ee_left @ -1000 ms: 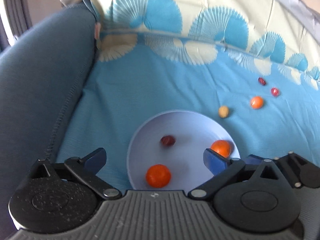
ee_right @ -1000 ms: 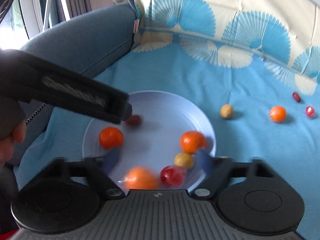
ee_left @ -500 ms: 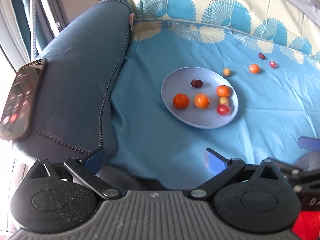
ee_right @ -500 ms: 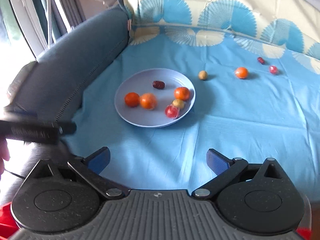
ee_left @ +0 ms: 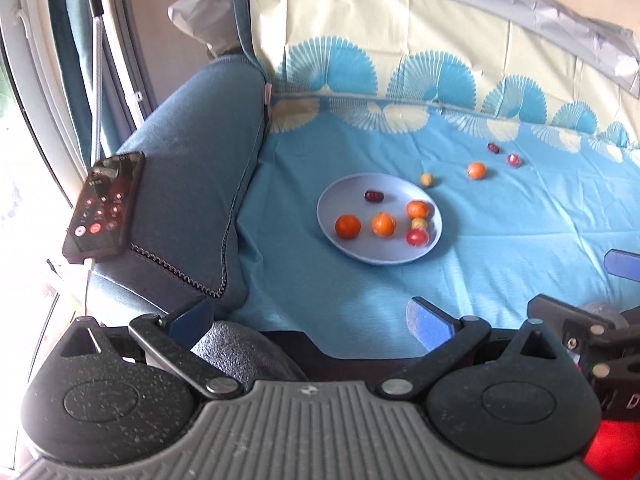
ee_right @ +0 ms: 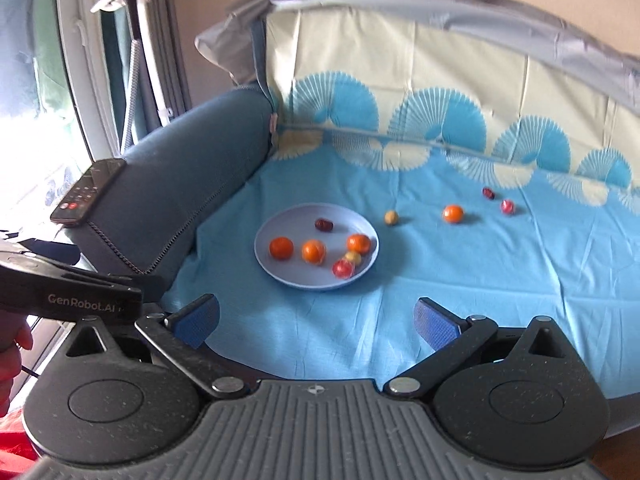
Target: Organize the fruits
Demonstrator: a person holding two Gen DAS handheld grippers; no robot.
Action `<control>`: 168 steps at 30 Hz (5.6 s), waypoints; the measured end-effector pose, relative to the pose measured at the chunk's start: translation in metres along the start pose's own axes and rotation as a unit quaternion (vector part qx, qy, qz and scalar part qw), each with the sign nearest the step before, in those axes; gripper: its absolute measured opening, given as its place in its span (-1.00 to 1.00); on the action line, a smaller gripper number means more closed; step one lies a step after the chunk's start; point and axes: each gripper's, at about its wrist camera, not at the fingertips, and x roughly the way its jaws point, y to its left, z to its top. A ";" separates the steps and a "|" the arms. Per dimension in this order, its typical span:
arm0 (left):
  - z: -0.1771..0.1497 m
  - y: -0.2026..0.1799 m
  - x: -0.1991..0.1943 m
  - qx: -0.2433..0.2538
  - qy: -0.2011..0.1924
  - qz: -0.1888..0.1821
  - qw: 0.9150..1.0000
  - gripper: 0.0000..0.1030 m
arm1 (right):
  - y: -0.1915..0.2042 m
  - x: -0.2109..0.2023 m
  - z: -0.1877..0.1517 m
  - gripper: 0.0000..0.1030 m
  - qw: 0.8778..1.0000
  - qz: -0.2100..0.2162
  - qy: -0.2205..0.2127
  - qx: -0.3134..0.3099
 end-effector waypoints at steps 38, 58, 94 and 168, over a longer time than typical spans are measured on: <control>-0.005 -0.008 -0.015 0.019 -0.019 -0.012 1.000 0.99 | 0.007 -0.012 -0.003 0.99 1.000 0.004 -0.001 -0.011; -0.002 -0.014 -0.006 0.028 -0.008 -0.011 1.000 0.99 | 0.002 -0.003 -0.003 0.99 1.000 0.005 0.008 -0.002; 0.137 -0.119 0.127 0.071 0.026 -0.058 0.995 1.00 | -0.175 0.081 0.027 0.99 0.982 -0.123 -0.008 0.143; 0.027 -0.015 -0.036 0.028 0.033 -0.107 0.993 -0.48 | -0.022 -0.015 0.014 -0.60 0.996 0.075 0.012 0.041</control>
